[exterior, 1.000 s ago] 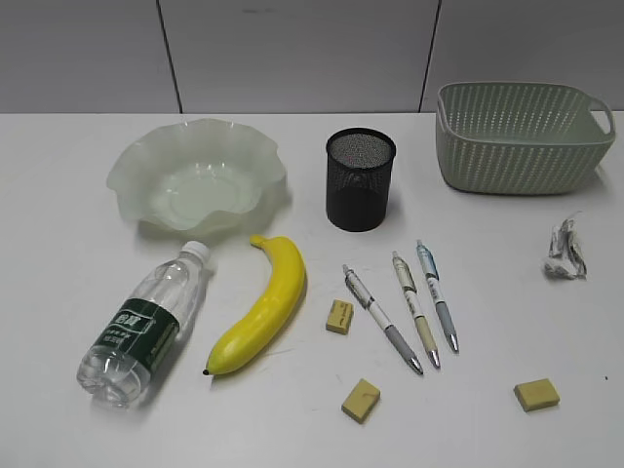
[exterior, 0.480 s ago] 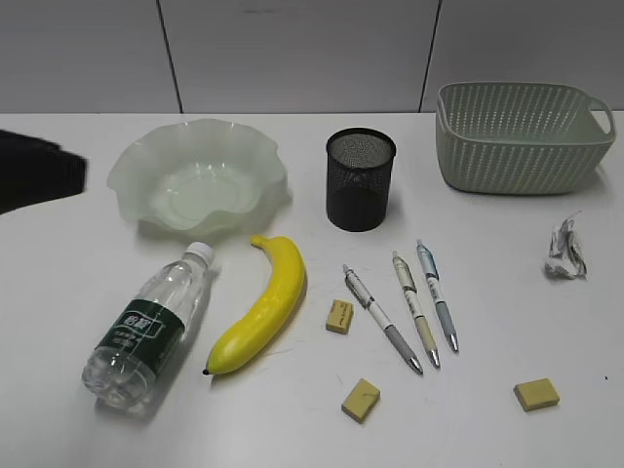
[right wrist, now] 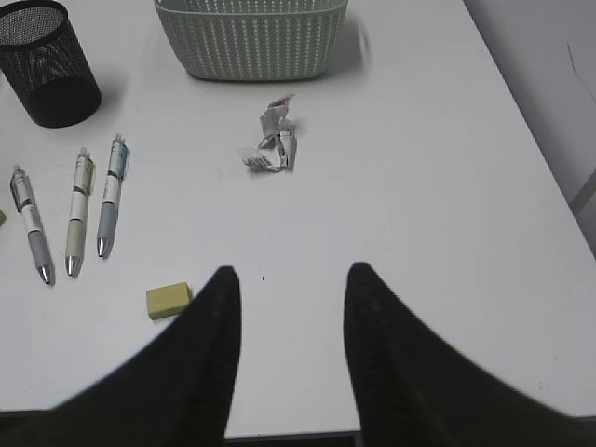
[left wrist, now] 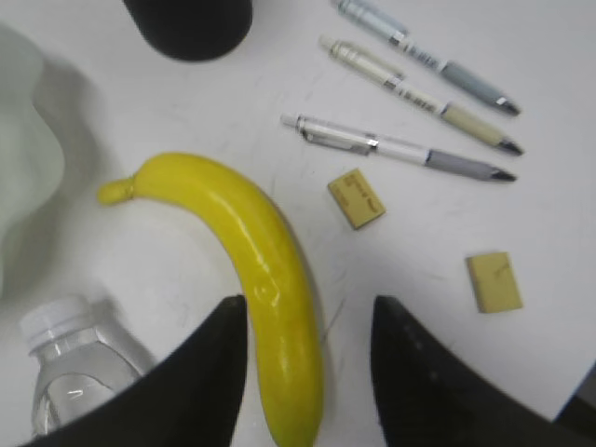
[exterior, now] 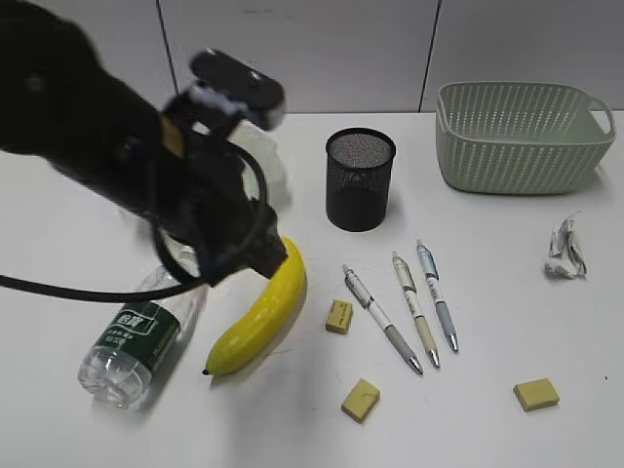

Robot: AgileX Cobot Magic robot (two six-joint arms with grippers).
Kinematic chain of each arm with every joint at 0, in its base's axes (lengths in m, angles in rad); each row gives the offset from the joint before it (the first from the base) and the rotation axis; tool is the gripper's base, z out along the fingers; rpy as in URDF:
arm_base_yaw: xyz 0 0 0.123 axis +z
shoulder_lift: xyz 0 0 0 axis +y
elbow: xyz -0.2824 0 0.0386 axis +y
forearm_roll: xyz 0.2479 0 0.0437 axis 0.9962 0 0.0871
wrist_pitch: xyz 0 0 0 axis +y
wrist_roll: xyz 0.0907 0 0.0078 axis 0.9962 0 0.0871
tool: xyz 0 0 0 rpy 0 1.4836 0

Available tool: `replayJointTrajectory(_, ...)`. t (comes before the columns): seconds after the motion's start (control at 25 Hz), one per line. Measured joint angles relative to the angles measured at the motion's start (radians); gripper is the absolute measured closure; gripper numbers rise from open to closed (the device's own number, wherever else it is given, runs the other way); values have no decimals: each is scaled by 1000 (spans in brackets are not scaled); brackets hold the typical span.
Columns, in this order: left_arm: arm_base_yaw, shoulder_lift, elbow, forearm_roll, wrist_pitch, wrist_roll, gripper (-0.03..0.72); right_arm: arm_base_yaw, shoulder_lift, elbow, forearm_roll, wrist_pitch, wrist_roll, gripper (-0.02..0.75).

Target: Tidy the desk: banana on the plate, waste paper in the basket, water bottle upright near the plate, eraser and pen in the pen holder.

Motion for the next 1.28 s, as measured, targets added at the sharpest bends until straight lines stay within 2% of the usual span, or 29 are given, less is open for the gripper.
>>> replayJointTrajectory(0.04,-15,57,-27,61,26,-69,316,0,0,0,0,0,0,430)
replayJointTrajectory(0.12,-24,150,-77,90,60,-132,206,0,0,0,0,0,0,430)
replayJointTrajectory(0.24,-25,236,-108,107,60,-161,103,0,0,0,0,0,0,430)
replayJointTrajectory(0.52,-25,366,-114,109,38,-173,90,0,0,0,14,0,0,430)
replayJointTrajectory(0.72,-25,423,-114,109,1,-177,119,0,0,0,17,0,0,430)
replayJointTrajectory(0.8,-25,434,-114,109,0,-177,197,0,0,0,17,0,0,430)
replayJointTrajectory(0.88,-25,437,-114,109,-2,-178,338,0,0,0,17,0,0,430)
replayJointTrajectory(0.92,-25,439,-114,110,-4,-179,369,0,0,0,17,0,0,430)
replayJointTrajectory(1.08,-25,416,-114,103,20,-180,366,0,0,0,17,0,0,430)
replayJointTrajectory(1.28,-25,250,-114,37,43,-180,366,0,0,0,17,0,0,430)
